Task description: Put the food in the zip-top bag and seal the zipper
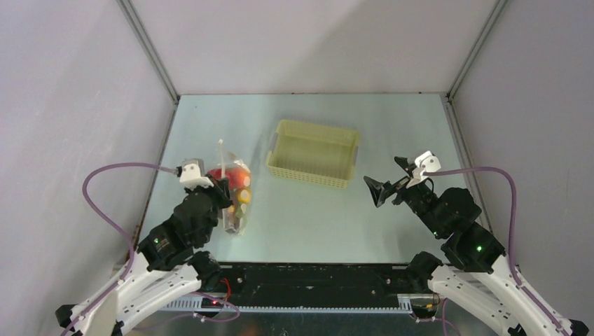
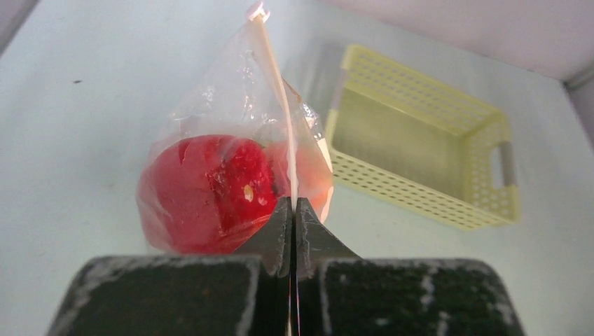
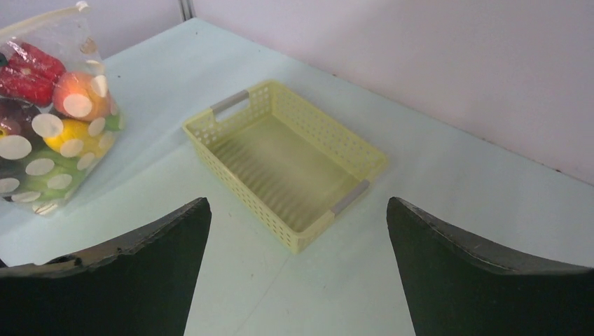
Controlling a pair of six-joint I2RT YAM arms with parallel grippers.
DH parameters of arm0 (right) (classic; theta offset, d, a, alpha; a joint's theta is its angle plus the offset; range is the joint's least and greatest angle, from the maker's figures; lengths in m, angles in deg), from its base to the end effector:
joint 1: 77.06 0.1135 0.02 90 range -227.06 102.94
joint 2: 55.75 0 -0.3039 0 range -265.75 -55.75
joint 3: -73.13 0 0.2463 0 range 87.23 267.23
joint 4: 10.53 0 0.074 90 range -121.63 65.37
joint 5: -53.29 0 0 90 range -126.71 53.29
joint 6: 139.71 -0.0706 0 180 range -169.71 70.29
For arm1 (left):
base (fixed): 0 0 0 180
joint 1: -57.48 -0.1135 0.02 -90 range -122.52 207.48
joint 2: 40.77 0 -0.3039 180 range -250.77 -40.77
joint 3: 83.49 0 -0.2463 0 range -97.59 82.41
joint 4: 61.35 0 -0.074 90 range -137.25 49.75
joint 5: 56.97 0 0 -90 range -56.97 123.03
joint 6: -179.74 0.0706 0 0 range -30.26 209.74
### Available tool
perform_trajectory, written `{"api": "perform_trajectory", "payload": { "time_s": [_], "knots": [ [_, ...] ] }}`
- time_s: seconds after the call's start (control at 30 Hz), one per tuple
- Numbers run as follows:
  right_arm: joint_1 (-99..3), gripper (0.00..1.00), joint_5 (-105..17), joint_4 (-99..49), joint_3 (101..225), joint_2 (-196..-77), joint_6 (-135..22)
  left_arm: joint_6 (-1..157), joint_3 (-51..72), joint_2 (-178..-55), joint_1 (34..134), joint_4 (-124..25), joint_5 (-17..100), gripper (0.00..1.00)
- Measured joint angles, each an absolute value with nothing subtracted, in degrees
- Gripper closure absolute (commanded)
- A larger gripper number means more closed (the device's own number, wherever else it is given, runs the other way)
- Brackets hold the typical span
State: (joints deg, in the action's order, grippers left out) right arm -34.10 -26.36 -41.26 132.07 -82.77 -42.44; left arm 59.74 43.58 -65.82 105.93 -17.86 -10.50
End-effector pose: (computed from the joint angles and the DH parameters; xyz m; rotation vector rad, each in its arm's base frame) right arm 0.0831 0.0601 0.3848 -0.5296 1.4684 0.3523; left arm 0.0914 -0.0298 0.3237 -0.2359 1.7605 -0.2900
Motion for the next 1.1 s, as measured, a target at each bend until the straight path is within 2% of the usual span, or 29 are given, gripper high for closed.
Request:
{"api": "perform_trajectory", "payload": {
  "time_s": [0.23,0.4,0.57,0.7,0.83,0.97,1.1],
  "knots": [
    [-34.1,0.01,-26.7,-42.7,131.4,-82.9,-42.4,58.1,38.6,-73.5,94.3,-15.0,-10.0,1.0],
    [-34.1,0.0,-27.0,-42.9,130.7,-83.6,-42.4,60.3,36.4,-80.4,80.1,-24.3,-1.9,1.0],
    [-34.1,0.01,-26.8,-42.9,130.1,-84.3,-42.2,60.0,28.0,-96.9,68.8,-34.3,5.9,1.0],
    [-34.1,0.01,-26.5,-42.8,130.1,-85.0,-42.2,59.8,14.4,-114.4,65.5,-36.9,9.4,0.98],
    [-34.1,0.01,-26.1,-42.9,130.0,-85.3,-42.2,59.8,5.7,-124.0,65.0,-39.5,8.5,0.99],
    [-34.1,0.01,-25.5,-43.0,130.0,-85.3,-42.2,59.6,4.7,-127.7,64.5,-44.0,6.1,0.99],
    [-34.1,0.01,-25.1,-43.0,130.0,-85.6,-42.2,55.4,9.2,-128.2,63.5,-46.8,4.1,0.95]
  ]
}}
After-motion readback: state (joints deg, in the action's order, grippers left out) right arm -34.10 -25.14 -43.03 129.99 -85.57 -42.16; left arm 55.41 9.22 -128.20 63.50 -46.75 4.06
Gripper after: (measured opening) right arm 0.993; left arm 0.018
